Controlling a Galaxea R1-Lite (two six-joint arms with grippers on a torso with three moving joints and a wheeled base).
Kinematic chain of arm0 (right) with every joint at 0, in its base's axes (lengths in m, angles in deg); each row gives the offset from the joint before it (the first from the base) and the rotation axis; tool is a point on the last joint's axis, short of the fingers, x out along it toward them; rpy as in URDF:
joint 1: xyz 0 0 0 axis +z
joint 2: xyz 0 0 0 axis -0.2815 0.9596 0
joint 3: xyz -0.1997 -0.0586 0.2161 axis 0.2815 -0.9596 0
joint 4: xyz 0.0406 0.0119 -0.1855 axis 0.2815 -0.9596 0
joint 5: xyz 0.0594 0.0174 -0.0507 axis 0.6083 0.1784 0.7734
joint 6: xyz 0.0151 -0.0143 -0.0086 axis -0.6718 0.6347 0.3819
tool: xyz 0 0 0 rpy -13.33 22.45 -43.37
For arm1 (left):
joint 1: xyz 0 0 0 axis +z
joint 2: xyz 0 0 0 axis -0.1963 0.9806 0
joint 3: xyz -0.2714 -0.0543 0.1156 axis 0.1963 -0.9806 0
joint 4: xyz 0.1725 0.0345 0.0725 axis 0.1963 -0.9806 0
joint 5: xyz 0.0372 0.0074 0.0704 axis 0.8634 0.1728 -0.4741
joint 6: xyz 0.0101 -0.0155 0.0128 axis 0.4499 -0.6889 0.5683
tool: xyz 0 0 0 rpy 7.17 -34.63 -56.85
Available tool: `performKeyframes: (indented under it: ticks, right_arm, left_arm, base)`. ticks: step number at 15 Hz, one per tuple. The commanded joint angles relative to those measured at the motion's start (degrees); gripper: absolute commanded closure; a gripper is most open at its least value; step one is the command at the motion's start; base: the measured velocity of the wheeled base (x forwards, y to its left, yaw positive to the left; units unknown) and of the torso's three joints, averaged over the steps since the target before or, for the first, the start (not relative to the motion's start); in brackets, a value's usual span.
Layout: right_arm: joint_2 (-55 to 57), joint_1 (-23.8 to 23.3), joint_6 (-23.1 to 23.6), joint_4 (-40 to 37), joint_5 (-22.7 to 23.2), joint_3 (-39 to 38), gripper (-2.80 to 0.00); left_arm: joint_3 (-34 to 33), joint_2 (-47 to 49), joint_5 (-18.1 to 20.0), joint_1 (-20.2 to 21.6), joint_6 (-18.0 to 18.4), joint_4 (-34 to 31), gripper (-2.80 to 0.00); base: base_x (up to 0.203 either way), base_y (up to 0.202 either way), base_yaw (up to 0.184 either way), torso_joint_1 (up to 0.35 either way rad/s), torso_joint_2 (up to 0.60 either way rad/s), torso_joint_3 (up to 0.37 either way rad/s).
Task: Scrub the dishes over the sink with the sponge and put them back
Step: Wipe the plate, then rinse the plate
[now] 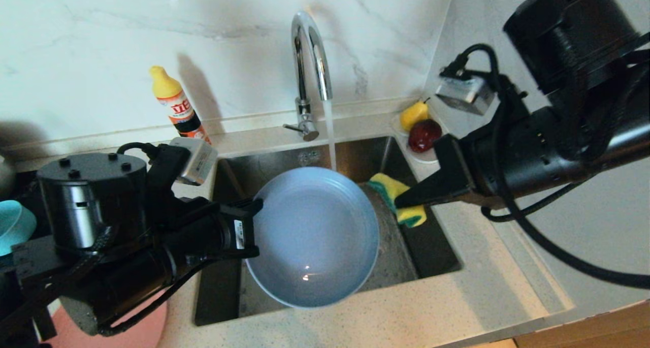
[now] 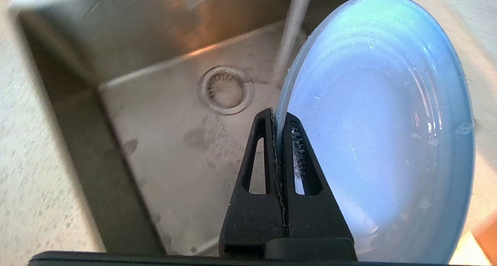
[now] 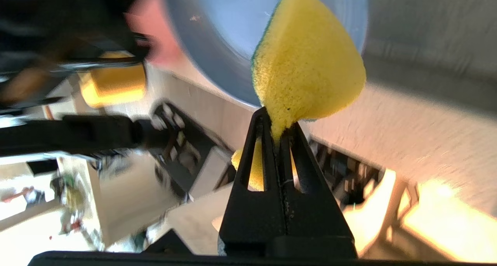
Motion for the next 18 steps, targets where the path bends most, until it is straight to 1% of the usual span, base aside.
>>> performKeyframes:
  ticks: [1,2,5,7,9,11,14,16,18]
  right_arm:
    - [-4.6,-1.1,0.0,-0.7,0.4,1.7,0.0]
    - [-5.5,-1.7,0.0,-0.7,0.4,1.4,0.0]
    - [-7.1,-2.4,0.0,-1.2,0.5,0.4,0.0]
    - [-7.6,-2.9,0.0,-1.2,0.8,-0.3,0.0]
    - [-7.8,-3.2,0.0,-1.2,1.3,-1.3,0.0]
    - [-8.4,-3.2,0.0,-1.0,1.3,-3.0,0.0]
    - [-9.1,-3.2,0.0,-0.8,1.3,-5.6,0.0]
    - [-9.4,-3.2,0.0,-0.8,1.3,-6.3,0.0]
    - [-9.7,-3.2,0.0,-0.5,1.3,-7.3,0.0]
  left_arm:
    - [1.3,4.4,-0.1,1.9,-2.6,-0.2,0.0]
    - [2.2,5.7,-0.1,3.0,-4.0,-0.8,0.0]
    - [6.4,9.7,-0.1,5.8,-10.0,-3.6,0.0]
    - [8.7,12.7,-0.1,6.6,-12.1,-3.8,0.0]
    - [11.6,15.8,-0.1,6.8,-13.1,-3.4,0.0]
    - [16.0,19.3,-0.1,6.8,-14.3,-3.4,0.0]
    - [21.4,23.5,-0.1,6.8,-14.5,-3.6,0.0]
    - [23.5,25.9,-0.1,6.8,-14.5,-3.6,0.0]
    - [24.3,27.6,-0.1,6.7,-14.5,-3.4,0.0]
  base:
    - [0.0,0.0,0.0,0.0,0.0,0.0]
    - [0.0,0.0,0.0,0.0,0.0,0.0]
    - [0.0,0.0,0.0,0.0,0.0,0.0]
    - [0.0,0.0,0.0,0.0,0.0,0.0]
    - [0.0,0.0,0.0,0.0,0.0,0.0]
    - [0.0,0.0,0.0,0.0,0.0,0.0]
    - [0.0,0.0,0.0,0.0,0.0,0.0]
    - [0.0,0.0,0.0,0.0,0.0,0.0]
    - [0.0,0.0,0.0,0.0,0.0,0.0]
